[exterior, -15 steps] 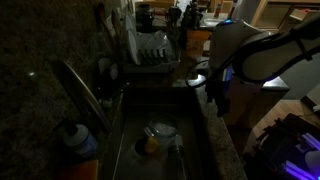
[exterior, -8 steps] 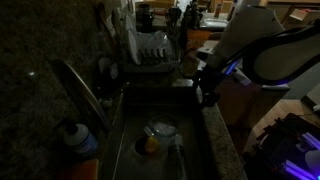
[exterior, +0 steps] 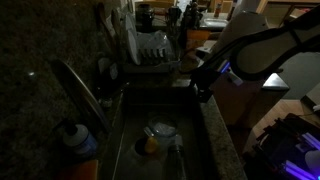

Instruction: Turn the handle of the tap

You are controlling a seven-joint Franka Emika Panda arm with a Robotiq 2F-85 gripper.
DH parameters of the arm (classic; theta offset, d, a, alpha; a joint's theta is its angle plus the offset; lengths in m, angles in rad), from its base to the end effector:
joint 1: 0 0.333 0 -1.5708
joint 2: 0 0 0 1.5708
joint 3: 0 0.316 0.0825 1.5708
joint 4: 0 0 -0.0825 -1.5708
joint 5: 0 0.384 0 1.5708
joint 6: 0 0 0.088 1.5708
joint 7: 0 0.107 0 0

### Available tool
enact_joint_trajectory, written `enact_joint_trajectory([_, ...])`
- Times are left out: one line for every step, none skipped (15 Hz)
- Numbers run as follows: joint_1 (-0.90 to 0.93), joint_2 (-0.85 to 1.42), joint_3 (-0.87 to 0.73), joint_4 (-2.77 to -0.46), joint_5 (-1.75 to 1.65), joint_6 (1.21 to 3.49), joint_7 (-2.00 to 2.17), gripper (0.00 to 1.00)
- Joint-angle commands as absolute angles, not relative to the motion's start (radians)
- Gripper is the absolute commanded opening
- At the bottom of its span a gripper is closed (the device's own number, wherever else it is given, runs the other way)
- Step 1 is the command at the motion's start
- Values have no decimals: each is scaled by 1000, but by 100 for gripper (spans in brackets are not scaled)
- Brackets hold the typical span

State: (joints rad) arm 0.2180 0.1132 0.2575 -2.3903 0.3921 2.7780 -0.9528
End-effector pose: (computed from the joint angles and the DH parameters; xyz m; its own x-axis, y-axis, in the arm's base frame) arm 0.4733 0.2249 0.2987 0.4434 0.8307 0.3365 0.8761 -0.4810 0.0329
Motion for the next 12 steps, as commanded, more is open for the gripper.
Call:
enact_joint_trajectory([191,309,392,-2205,554,2843,-1148,100])
enact_joint_trajectory([183,346,437,-2157,563,2852,-1175,100])
enact_joint_trajectory([166,385,480,-2110,563,2854,-1209,100])
enact_joint_trajectory([167,420,509,-2068,527,2876,-1218,100])
enact_joint_trajectory([162,451,538,-2030,497,2892,-1235,100])
enact_joint_trajectory([160,474,555,-2000,458,2916,-1250,100])
enact_joint_trajectory([154,496,569,-1974,416,2941,-1265,100])
enact_joint_trajectory([150,527,578,-1945,468,2993,-1337,100])
enact_joint_trajectory([100,555,620,-1925,504,2977,-1347,100])
enact_joint_trajectory([174,482,557,-1980,471,2955,-1261,100])
enact_joint_trajectory([163,498,565,-1966,474,2955,-1272,100])
enact_joint_trajectory([163,502,562,-1965,472,2955,-1271,100])
